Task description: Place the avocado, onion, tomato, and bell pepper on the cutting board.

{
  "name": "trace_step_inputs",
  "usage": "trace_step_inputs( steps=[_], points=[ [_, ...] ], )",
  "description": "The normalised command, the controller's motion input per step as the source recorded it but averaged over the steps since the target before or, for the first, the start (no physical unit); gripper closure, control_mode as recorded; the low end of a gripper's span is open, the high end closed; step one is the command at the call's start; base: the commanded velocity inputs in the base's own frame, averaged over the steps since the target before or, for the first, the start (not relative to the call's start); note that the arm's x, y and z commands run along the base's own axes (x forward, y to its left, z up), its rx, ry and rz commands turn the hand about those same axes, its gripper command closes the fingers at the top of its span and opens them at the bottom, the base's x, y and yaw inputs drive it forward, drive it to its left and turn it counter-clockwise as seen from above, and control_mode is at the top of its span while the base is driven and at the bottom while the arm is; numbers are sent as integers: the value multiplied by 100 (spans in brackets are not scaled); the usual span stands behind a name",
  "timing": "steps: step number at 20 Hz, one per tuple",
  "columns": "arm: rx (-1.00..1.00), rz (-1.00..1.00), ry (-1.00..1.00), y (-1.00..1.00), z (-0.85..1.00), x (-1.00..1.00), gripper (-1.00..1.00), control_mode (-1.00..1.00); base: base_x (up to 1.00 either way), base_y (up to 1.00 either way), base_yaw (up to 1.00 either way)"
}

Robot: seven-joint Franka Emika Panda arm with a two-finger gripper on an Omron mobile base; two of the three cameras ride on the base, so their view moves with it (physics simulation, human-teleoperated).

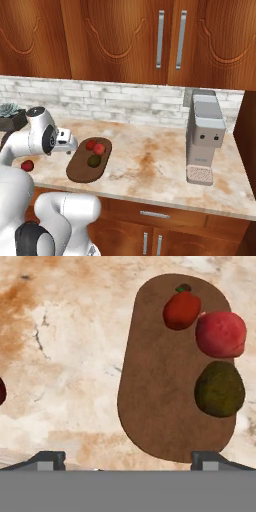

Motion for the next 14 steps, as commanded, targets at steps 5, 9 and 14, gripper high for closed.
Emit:
trace_step_inputs(
  steps=[5, 9, 14],
  points=[
    [1, 4, -2, 64, 0, -27, -100, -100, 0, 0, 0],
    [2, 4, 0, 64, 0, -12, -100, -100, 0, 0, 0],
    [3, 6, 0, 64, 0, -8, -100, -100, 0, 0, 0]
  ],
)
